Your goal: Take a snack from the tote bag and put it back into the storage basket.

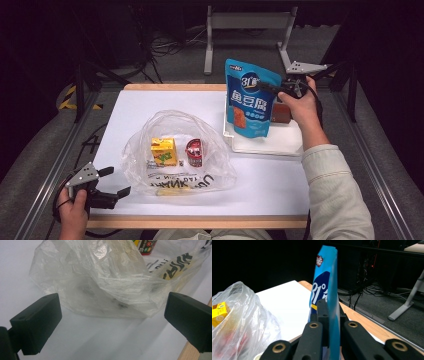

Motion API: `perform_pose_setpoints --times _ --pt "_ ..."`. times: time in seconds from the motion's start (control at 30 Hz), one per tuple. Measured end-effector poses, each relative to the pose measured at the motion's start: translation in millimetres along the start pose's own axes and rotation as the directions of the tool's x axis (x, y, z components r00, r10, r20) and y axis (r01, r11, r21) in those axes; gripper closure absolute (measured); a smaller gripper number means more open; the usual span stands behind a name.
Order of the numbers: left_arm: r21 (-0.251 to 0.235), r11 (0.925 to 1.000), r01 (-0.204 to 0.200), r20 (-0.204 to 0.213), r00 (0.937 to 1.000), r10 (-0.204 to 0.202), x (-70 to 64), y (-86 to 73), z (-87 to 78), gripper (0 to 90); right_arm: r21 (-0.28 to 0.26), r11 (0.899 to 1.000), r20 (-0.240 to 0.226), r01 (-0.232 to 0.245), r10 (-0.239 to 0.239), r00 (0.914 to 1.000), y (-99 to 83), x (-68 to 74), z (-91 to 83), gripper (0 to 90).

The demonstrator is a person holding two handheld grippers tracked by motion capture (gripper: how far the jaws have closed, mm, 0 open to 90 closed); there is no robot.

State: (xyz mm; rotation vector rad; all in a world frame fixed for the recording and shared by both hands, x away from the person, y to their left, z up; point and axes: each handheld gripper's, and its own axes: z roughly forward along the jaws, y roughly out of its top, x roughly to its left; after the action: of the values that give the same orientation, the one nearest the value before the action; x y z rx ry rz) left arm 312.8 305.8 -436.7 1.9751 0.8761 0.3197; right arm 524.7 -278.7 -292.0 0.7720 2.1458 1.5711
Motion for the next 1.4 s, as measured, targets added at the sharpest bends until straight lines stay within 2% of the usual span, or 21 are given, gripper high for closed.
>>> perform_pose_setpoints --times 0.27,0.43,0.5,0.53,0.57,0.6,0.77,0.93,1.2,1.33,1.4 --pt "-0.009 1.0000 -0.001 -0.001 1.0000 0.001 1.1 1.4 0.3 1.6 -0.004 1.000 0.005 0.012 -0.012 0.9999 -3.8 -1.3 -7.5 84.4" --pt "-0.012 0.9999 0.002 -0.002 1.0000 -0.002 1.5 1.6 0.3 1.6 0.000 0.999 0.003 0.033 -0.033 0.9995 -2.4 3.7 -7.5 76.6" --pt "-0.012 0.9999 0.000 0.001 1.0000 0.000 1.5 2.1 0.7 1.6 -0.008 0.999 0.003 0.043 -0.043 0.9991 0.6 7.1 -7.9 70.7" --pt "-0.012 0.9999 0.000 0.001 1.0000 0.000 1.5 2.1 0.7 1.6 -0.008 0.999 0.003 0.043 -0.043 0.9991 0.6 7.1 -7.9 70.7" --pt "-0.012 0.9999 0.000 0.001 1.0000 0.000 1.6 2.3 0.8 1.6 -0.017 0.998 0.010 0.055 -0.055 0.9985 3.9 9.7 -8.7 61.4" --pt "-0.012 0.9999 0.000 0.001 1.0000 0.000 1.6 2.3 0.8 1.6 -0.028 0.998 0.010 0.054 -0.054 0.9985 5.2 10.9 -9.3 58.2" --pt "-0.011 0.9999 -0.004 -0.001 1.0000 0.004 1.9 2.9 1.3 1.6 -0.049 0.996 0.022 0.080 -0.079 0.9967 10.7 16.1 -13.7 49.1" --pt "-0.009 1.0000 0.000 0.004 1.0000 0.000 1.7 3.3 2.4 1.6 -0.086 0.989 0.033 0.123 -0.121 0.9922 21.3 24.1 -25.7 47.4" --pt "-0.011 0.9999 -0.003 0.007 1.0000 0.003 1.7 4.0 3.1 1.6 -0.114 0.980 0.025 0.161 -0.159 0.9870 33.7 37.2 -40.5 48.9" --pt "-0.009 0.9999 -0.007 0.004 1.0000 0.007 2.0 4.0 3.3 1.6 -0.123 0.975 0.027 0.187 -0.185 0.9824 36.4 44.2 -48.1 54.0" --pt "-0.008 0.9999 -0.008 0.004 1.0000 0.008 1.9 4.2 3.1 1.6 -0.117 0.974 0.012 0.194 -0.193 0.9810 36.9 48.2 -51.2 60.1"
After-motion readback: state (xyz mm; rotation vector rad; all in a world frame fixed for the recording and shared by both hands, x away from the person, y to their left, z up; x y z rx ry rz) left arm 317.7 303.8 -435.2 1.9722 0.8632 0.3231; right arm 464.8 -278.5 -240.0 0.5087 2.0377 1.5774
